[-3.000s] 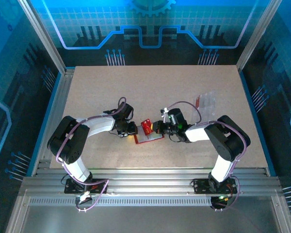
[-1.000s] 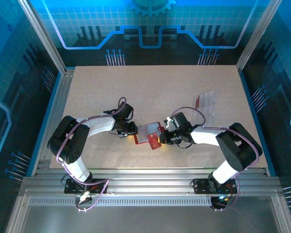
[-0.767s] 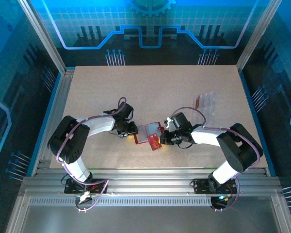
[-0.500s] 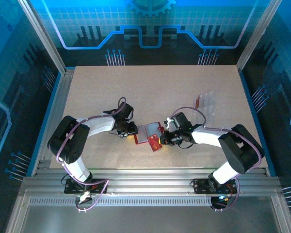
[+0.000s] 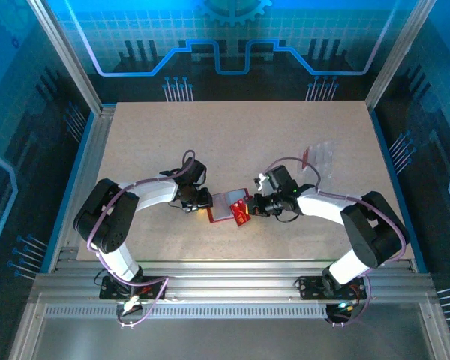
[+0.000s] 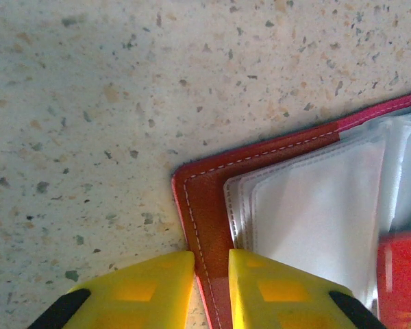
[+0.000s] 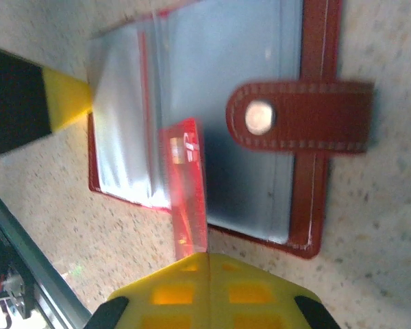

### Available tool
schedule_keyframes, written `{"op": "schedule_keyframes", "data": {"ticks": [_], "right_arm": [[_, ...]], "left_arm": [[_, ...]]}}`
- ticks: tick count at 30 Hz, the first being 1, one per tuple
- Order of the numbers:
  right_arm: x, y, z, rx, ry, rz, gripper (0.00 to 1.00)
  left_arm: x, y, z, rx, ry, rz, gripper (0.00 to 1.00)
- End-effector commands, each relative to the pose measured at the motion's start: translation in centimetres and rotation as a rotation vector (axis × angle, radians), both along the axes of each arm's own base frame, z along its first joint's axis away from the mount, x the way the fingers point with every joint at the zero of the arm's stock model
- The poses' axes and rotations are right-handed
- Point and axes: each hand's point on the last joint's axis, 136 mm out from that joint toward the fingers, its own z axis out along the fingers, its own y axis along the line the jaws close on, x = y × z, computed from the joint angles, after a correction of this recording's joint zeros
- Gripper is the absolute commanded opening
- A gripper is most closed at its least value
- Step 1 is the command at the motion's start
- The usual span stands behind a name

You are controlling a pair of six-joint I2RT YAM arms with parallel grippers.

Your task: Put the credit cards into the card holder

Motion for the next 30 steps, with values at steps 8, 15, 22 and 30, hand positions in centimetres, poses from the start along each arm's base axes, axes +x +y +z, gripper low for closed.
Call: {"op": "schedule_keyframes", "data": {"ticks": [8, 15, 22, 30], "right_arm": [[0.7, 0.9, 0.7, 0.026, -0.002, 0.053, 0.0], [0.8, 1.4, 2.0, 0.062, -0.036, 0.063, 0.0], [1.1, 1.2, 3.7, 0.087, -0.106, 0.048, 0.0], [1.7, 2.0, 3.0, 0.093, -0.079, 0.08, 0.0]], "left_arm": [[-0.9, -0.1, -2.1, 0.008, 0.051, -0.01, 0.23], [-0.9, -0.2, -2.1, 0.005, 0.05, -0.012, 0.23], [-0.9, -0.2, -2.3, 0.006, 0.055, -0.011, 0.23], [-0.9, -0.2, -2.2, 0.004, 0.053, -0.011, 0.23]]}}
